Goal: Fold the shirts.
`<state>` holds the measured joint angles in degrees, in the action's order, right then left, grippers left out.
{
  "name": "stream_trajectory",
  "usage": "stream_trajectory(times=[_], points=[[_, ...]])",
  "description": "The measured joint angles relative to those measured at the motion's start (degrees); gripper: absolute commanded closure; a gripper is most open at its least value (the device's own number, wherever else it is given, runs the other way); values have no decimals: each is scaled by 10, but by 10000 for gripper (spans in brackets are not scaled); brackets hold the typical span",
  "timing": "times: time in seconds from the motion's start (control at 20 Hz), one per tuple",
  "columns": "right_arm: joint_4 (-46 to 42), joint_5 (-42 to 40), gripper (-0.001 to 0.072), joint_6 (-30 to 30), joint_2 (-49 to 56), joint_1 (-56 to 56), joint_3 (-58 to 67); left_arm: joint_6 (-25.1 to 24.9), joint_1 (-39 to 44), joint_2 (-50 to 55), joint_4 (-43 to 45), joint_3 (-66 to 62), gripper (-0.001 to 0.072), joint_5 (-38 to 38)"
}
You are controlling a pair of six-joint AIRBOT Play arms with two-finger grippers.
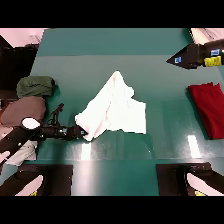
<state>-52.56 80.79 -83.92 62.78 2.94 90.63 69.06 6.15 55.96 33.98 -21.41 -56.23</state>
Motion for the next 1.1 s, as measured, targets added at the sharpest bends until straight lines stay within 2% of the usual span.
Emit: stream_trajectory(times=[0.05,0.1,0.15,0.35,0.5,0.55,0.6,0.65,0.85,1.1], points=[[0,0,695,0,0,1,0,-1,1,3,-9,1,349,8],[0,0,695,0,0,1,0,-2,2,6,-15,1,577,16],[0,0,695,0,0,1,0,-3,2,8,-22,1,678,23],[-10,6,695,0,0,4,-2,-12,-3,11,-41,-23,684,44],[-22,9,690,-8,-3,20,-41,-24,-23,10,-8,-100,684,16],[-23,7,594,-11,-5,30,-66,-27,-32,10,9,-133,684,-1],[-25,0,350,-14,-5,41,-94,-30,-41,10,28,-169,684,-19],[-27,-10,253,-15,-5,53,-127,-30,-50,10,46,-206,684,-36],[-23,-89,262,-43,15,117,-260,-33,-68,10,88,-314,684,-82],[16,-224,262,-63,96,209,-344,-34,-73,10,106,-357,684,-99]])
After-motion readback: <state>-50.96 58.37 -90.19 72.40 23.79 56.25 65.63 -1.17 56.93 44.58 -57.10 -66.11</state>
